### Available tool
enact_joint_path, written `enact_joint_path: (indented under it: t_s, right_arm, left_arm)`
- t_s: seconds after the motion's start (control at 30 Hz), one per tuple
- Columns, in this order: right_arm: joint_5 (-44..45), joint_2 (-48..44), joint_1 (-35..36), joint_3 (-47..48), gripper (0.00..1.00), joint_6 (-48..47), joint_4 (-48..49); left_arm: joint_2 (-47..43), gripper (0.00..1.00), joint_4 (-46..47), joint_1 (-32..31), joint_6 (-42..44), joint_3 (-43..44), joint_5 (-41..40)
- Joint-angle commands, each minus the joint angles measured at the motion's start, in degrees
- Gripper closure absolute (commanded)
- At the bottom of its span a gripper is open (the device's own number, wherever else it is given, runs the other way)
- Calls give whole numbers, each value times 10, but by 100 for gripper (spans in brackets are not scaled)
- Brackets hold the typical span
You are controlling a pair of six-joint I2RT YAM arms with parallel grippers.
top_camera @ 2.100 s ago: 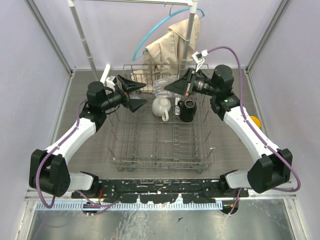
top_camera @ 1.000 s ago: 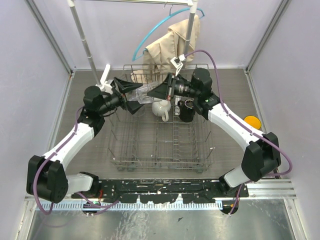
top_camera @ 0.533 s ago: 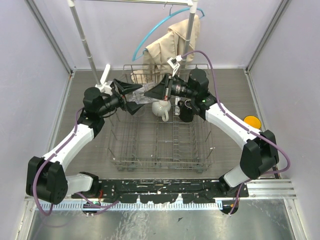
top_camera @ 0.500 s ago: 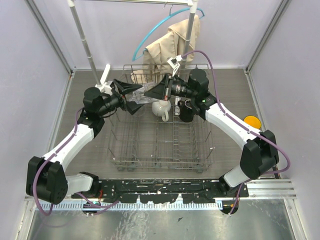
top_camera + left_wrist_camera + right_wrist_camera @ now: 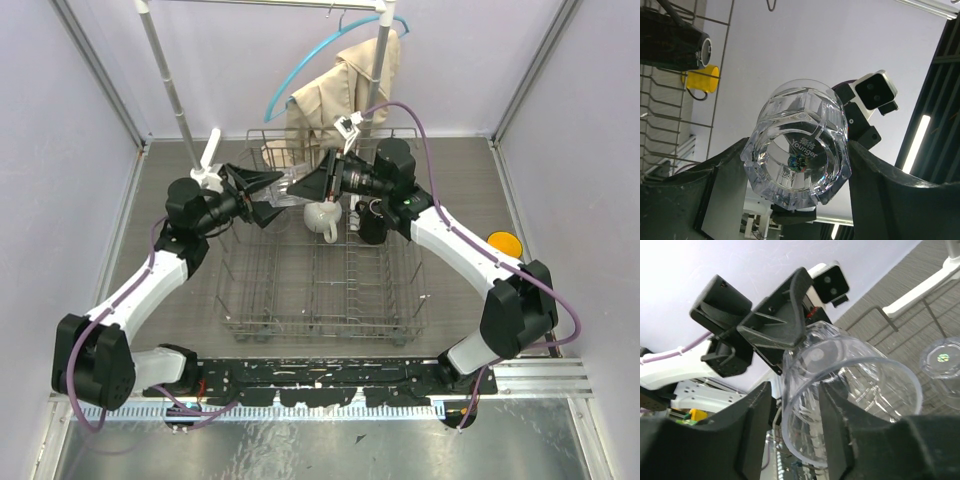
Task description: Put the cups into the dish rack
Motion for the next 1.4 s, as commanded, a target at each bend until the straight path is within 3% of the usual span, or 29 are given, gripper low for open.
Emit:
enact_joint_path:
  t_s: [0.0, 0.1, 0.4, 0.53, 0.77, 1.1, 1.37]
  right_arm:
    - [31, -35, 3, 23, 44, -71, -64]
    - [46, -53, -7, 18, 34, -112, -111]
    - [111, -112, -111, -18, 32, -179, -205]
    - [147, -93, -149, 42, 32, -196, -259]
    - [240, -40, -155, 163, 31, -308, -406]
    - [217, -49, -190, 121, 29, -314, -394]
    - [211, -59, -191, 95, 28, -309, -375]
  left_arm:
    - [-39, 100, -68, 17, 75, 7, -6]
    - [-59, 100, -161, 25, 143, 24, -12]
    - [-69, 100, -500, 26, 407, 156, -86]
    - [-43, 100, -632, 26, 501, 232, -147]
    - [32, 100, -801, 5, 615, 368, -253]
    - [158, 100, -933, -57, 694, 510, -380]
    - [199, 100, -936, -74, 708, 528, -415]
